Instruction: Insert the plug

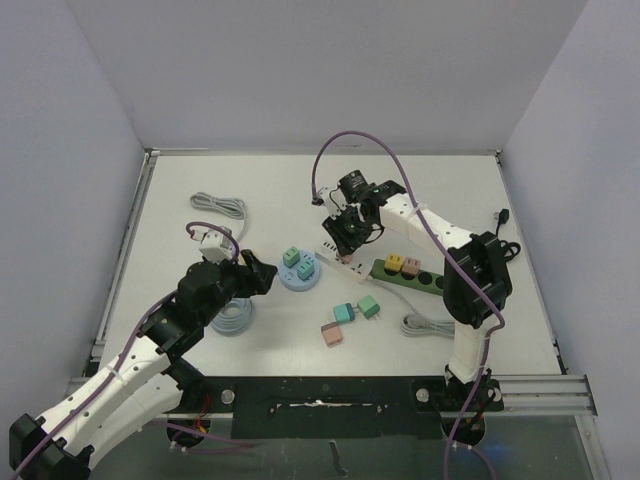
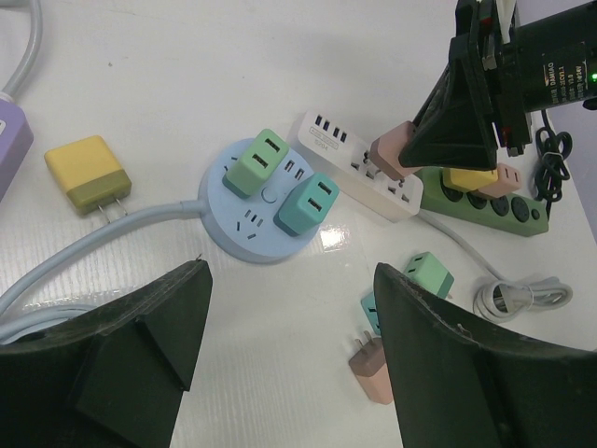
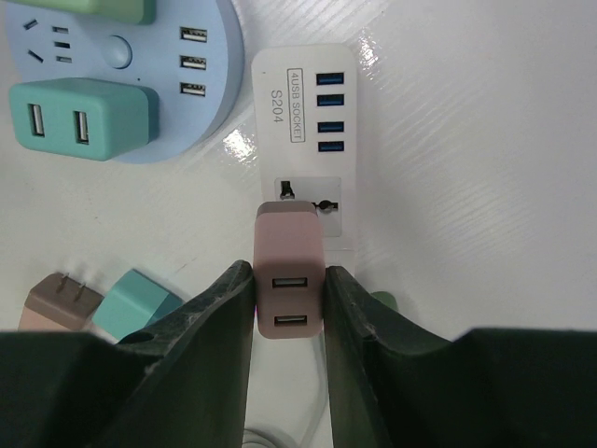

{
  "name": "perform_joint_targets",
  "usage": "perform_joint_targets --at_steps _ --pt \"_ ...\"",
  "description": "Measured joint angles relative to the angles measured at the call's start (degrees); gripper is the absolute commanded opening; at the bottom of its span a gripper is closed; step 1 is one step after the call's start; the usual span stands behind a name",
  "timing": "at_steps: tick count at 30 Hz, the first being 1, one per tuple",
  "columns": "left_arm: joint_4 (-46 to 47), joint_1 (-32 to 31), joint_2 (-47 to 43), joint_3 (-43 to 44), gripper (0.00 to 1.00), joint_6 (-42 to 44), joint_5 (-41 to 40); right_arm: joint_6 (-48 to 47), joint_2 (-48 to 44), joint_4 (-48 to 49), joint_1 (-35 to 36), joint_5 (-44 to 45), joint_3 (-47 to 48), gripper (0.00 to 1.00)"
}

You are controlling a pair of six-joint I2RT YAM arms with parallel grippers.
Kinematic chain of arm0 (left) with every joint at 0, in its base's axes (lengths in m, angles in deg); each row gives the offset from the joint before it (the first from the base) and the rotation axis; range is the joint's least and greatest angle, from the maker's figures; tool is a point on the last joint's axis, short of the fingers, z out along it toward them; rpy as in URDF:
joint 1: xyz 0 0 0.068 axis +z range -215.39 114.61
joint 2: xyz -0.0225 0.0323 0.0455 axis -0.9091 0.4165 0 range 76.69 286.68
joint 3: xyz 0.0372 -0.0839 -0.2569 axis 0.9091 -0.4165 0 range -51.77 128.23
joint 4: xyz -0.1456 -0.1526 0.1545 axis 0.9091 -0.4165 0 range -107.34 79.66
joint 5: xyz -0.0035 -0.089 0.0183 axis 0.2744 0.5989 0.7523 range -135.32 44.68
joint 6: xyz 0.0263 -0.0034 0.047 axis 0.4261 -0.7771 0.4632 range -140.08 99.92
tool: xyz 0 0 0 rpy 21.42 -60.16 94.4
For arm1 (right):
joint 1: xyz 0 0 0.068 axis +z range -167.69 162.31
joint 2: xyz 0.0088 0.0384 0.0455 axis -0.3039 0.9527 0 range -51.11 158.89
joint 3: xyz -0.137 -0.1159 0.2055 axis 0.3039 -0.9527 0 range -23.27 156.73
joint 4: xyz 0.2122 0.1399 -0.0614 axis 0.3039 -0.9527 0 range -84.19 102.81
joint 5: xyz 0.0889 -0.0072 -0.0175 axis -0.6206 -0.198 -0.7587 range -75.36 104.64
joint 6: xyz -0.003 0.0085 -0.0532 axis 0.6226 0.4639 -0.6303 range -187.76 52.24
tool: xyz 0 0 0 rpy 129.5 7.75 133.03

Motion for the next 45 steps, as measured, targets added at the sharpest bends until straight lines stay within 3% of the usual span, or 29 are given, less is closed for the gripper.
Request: perform_joint_targets --at_steps 18,38,45 --pt "0.07 0.11 0.81 -0.85 0.69 0.02 0.28 -0.9 2.69 0.57 2.23 2.73 0.81 0.05" --pt "0.04 0.42 0.57 -0.94 0.69 0.02 0.46 -0.07 5.29 0.9 3.1 4.92 1.84 0.0" --pt "0.04 0.5 -0.11 -0.94 0.69 0.07 0.44 2.1 5.66 -0.48 3.56 6.01 3.23 0.27"
